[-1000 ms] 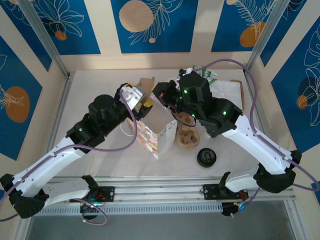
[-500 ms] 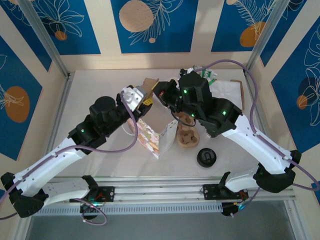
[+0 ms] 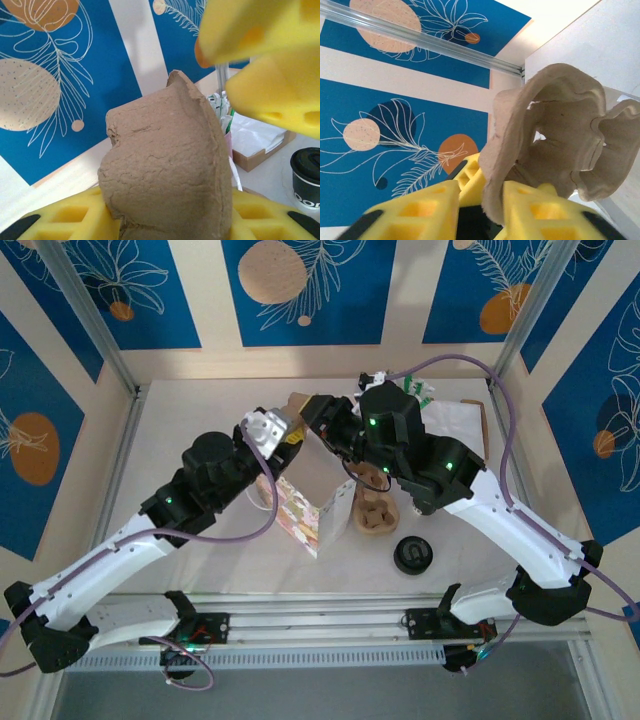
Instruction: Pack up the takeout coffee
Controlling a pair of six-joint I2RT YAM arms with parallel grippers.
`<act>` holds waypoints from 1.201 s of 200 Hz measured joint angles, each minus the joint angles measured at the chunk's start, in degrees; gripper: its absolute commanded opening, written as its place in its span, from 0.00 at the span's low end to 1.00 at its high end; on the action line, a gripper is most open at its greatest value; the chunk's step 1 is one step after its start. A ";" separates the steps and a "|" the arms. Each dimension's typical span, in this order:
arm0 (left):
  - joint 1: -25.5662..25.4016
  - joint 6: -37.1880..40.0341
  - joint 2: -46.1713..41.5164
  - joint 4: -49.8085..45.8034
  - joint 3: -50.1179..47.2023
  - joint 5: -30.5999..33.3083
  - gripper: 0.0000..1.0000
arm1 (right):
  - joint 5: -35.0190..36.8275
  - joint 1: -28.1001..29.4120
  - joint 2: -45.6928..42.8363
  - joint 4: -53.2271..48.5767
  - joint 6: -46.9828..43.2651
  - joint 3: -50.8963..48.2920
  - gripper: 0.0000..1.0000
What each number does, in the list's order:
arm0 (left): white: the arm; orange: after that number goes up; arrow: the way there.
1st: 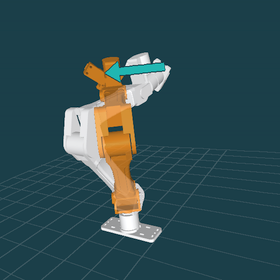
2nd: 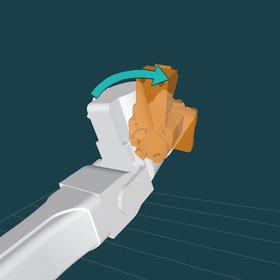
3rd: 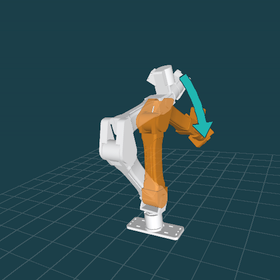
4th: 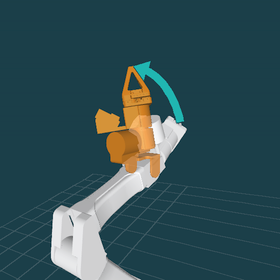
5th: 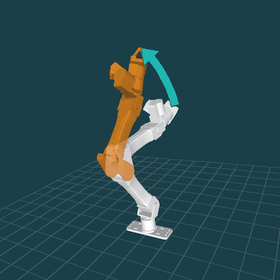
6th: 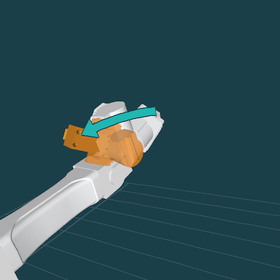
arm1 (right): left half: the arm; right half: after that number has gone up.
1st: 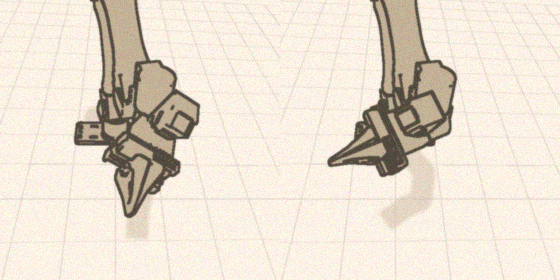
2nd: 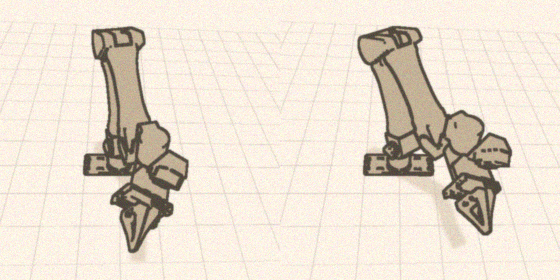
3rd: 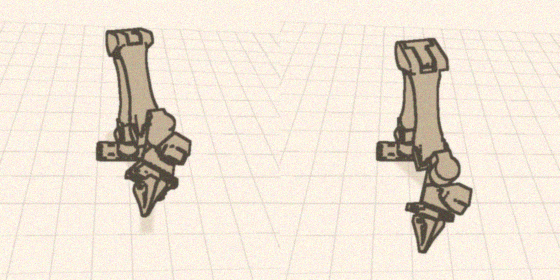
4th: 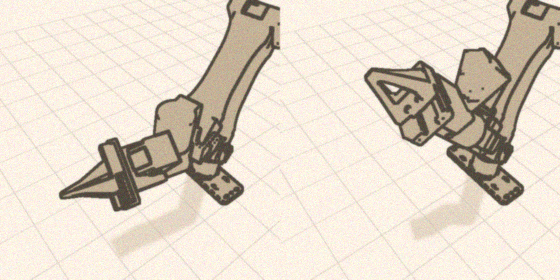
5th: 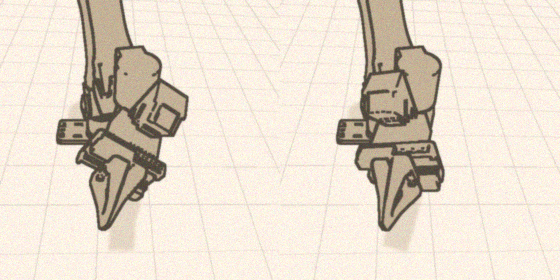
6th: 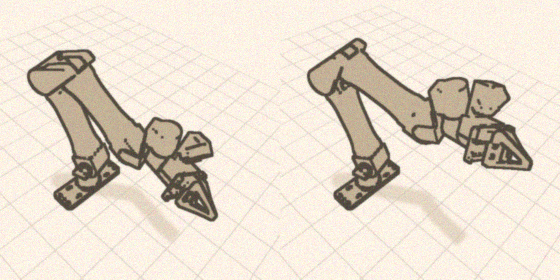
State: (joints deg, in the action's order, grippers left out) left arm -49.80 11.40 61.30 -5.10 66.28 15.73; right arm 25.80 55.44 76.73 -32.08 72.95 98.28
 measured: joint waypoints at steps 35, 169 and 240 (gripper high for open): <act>0.00 -2.05 0.98 -0.09 0.48 1.95 0.43 | 0.26 0.00 0.00 0.92 -5.25 0.02 0.55; 0.00 -16.04 -0.83 -0.50 6.71 -4.83 0.42 | -21.33 -14.71 -14.32 4.90 -64.24 -11.02 0.90; 0.00 -25.07 -1.66 -0.31 9.42 -13.49 0.42 | -24.35 -12.41 -19.80 5.70 -82.97 -16.63 0.62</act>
State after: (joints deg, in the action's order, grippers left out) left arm -49.80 -13.67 59.64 -5.41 75.70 2.24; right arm 1.45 43.03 56.93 -26.37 -10.02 81.65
